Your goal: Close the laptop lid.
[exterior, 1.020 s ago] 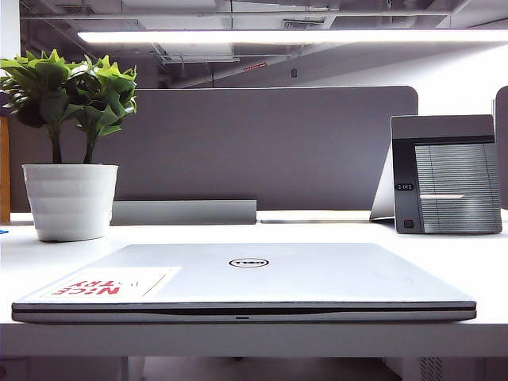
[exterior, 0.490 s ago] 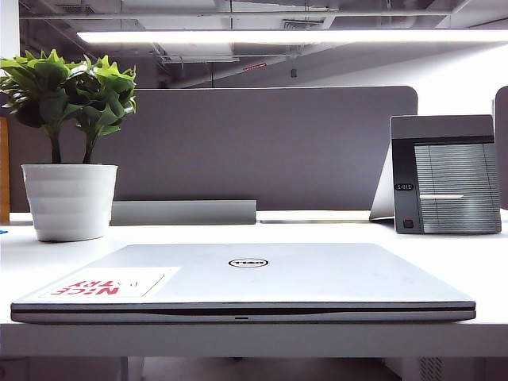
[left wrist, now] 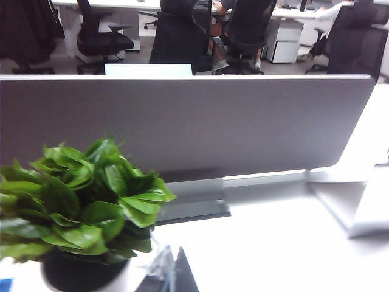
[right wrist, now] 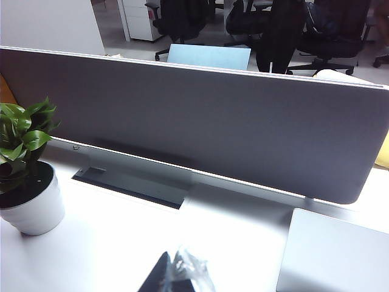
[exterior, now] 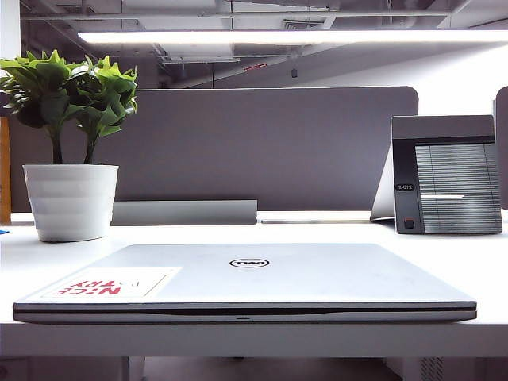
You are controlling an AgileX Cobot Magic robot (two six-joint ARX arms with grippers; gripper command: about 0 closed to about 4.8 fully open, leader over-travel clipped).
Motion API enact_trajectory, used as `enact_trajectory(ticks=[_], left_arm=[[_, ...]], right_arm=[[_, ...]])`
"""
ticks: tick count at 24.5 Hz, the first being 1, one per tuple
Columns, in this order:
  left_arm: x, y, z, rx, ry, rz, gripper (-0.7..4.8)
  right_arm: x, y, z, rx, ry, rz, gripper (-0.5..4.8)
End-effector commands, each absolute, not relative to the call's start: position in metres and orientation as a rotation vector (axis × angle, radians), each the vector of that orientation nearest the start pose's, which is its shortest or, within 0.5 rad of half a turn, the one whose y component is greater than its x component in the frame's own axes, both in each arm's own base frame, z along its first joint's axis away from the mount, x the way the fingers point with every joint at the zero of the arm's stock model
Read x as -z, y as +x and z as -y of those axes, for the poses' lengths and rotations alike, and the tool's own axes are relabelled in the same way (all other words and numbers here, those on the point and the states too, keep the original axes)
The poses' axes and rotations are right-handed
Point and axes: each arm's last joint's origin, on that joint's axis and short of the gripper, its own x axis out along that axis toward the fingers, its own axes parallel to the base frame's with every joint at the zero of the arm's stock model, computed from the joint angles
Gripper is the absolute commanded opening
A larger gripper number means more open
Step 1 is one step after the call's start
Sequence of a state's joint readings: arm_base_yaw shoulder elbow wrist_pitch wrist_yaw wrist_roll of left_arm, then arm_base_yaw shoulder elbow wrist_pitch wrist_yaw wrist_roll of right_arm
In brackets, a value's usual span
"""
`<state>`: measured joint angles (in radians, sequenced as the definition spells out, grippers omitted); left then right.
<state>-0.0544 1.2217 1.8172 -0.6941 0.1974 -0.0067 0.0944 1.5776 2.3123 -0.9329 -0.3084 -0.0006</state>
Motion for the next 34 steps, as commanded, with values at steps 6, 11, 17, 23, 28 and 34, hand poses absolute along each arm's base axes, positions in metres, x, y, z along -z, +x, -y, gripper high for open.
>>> enact_trajectory(ticks=[6,11,17,23,28,34], left_arm=[[-0.496,0.171,0.007,0.186,0.058,-0.018,-0.05],[-0.428,0.147,0.001,0.137,0.010,0.141,-0.05],[-0.348,0.121,-0.002,0.054,-0.088,0.151,-0.05],[-0.291,0.114,-0.005,-0.019,-0.120,0.099,-0.05],[-0.253,0.109,-0.010,-0.061,-0.180,0.150,-0.05],[-0.224,0.104,-0.010,-0.072,-0.181,0.155,-0.05]], right_arm=[[-0.561,0.252,-0.033,-0.408,0.020,-0.173,-0.05],[-0.561,0.252,-0.033,-0.407,0.020,-0.172,-0.05],[-0.561,0.252,-0.033,-0.409,0.020,-0.172,-0.05],[-0.561,0.252,-0.033,-0.407,0.020,-0.172,-0.05],[-0.561,0.252,-0.033,-0.408,0.020,-0.172,-0.05],[-0.561,0.252,-0.033,-0.407,0.020,-0.172,-0.04]])
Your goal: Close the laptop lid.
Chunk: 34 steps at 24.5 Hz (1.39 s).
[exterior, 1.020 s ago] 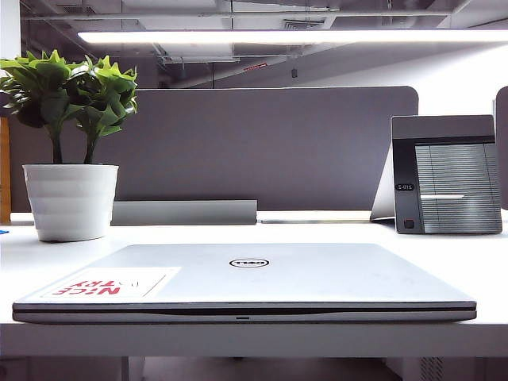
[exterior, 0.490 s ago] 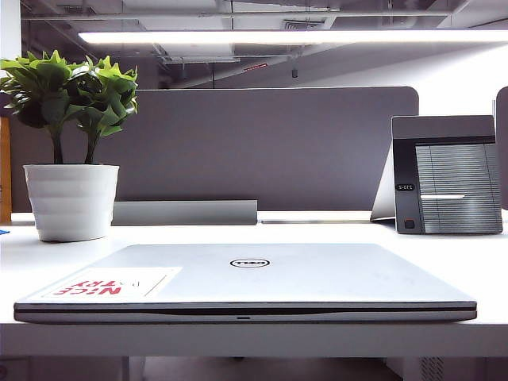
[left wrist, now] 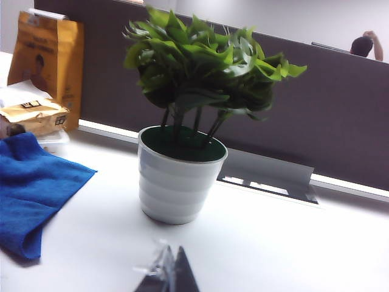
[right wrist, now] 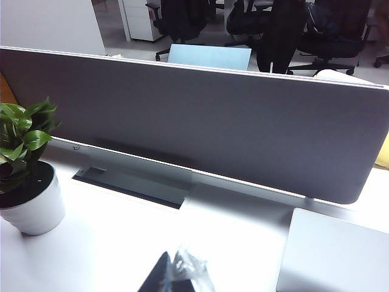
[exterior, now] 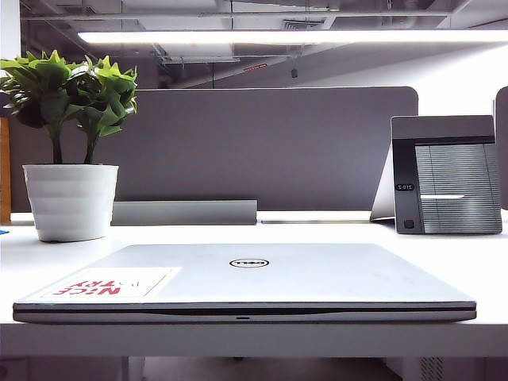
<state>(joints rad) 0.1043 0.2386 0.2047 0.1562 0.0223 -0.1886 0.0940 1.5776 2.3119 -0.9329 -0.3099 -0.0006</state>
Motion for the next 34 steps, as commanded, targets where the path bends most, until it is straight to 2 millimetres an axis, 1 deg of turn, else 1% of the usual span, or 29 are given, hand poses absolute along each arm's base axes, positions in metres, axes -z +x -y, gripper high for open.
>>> enact_trajectory(ticks=[1,8,17,28,34], left_arm=[[-0.221,0.103,-0.010,-0.072,-0.182,0.155,-0.05],[-0.200,0.101,-0.007,-0.060,-0.177,0.151,-0.05],[-0.177,0.103,-0.004,-0.040,-0.170,0.108,-0.05],[-0.172,0.099,-0.004,-0.042,-0.164,0.064,-0.05],[-0.172,0.099,-0.001,-0.014,-0.161,0.064,-0.05]], right_arm=[[-0.561,0.252,-0.033,-0.408,0.020,-0.172,-0.05],[-0.561,0.252,-0.033,-0.408,0.020,-0.172,-0.05],[-0.561,0.252,-0.033,-0.408,0.020,-0.172,-0.04],[-0.561,0.252,-0.033,-0.408,0.020,-0.172,-0.05],[-0.561,0.252,-0.033,-0.408,0.020,-0.172,-0.05]])
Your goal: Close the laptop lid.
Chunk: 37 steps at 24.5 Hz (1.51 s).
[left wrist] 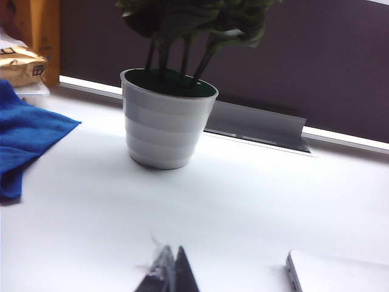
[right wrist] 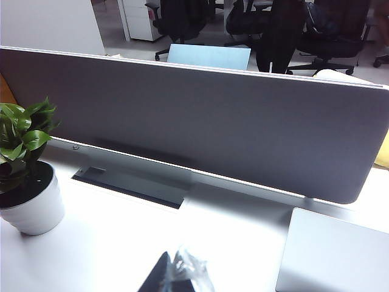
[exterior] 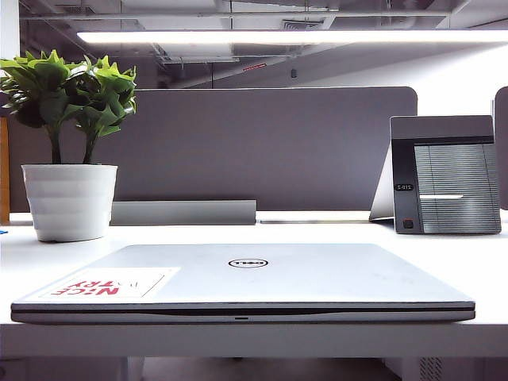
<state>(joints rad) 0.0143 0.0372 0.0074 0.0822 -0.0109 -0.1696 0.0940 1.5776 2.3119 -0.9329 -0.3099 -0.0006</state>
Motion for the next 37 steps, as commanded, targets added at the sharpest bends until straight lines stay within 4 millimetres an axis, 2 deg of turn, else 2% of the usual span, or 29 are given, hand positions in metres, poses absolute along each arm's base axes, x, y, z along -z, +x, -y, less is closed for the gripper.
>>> enact_trajectory(ticks=[1,37], left_arm=[[-0.1720,0.0983,-0.0006,-0.012,-0.157,0.064,-0.05],[-0.1699,0.0973,-0.0002,0.001,-0.138,0.043,-0.05]], right_arm=[[-0.5614,0.2517,-0.0332,-0.408,0.020,-0.172,-0.05],[-0.5614,0.2517,-0.0332,-0.408,0.020,-0.172,-0.04]])
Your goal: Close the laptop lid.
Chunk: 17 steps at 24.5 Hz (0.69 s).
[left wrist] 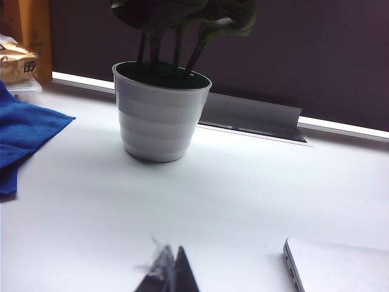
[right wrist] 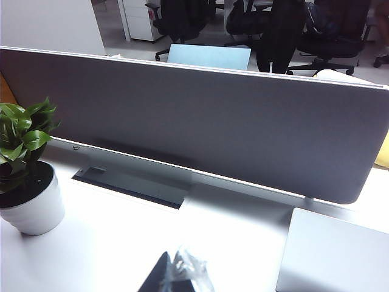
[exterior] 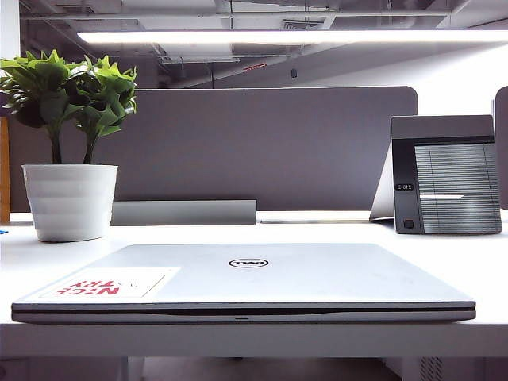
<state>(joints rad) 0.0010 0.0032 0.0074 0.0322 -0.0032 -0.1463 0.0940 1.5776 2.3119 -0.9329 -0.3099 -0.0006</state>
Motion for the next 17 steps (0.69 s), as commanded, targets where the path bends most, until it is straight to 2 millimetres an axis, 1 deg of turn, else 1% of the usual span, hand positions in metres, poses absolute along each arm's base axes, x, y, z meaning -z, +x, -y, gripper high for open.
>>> enact_trajectory(ticks=[1,15,17], left_arm=[[-0.1699,0.0973,-0.0002,0.001,-0.138,0.043,-0.05],[-0.1699,0.0973,-0.0002,0.001,-0.138,0.043,-0.05],[-0.1699,0.0973,-0.0002,0.001,-0.138,0.043,-0.05]], right_arm=[[-0.5614,0.2517,-0.0332,-0.408,0.020,-0.172,-0.04],[-0.5613,0.2516,-0.0332,-0.407,0.019,-0.172,-0.04],[-0.5589,0.2513,-0.0328,-0.400,0.021,-0.198,-0.05]])
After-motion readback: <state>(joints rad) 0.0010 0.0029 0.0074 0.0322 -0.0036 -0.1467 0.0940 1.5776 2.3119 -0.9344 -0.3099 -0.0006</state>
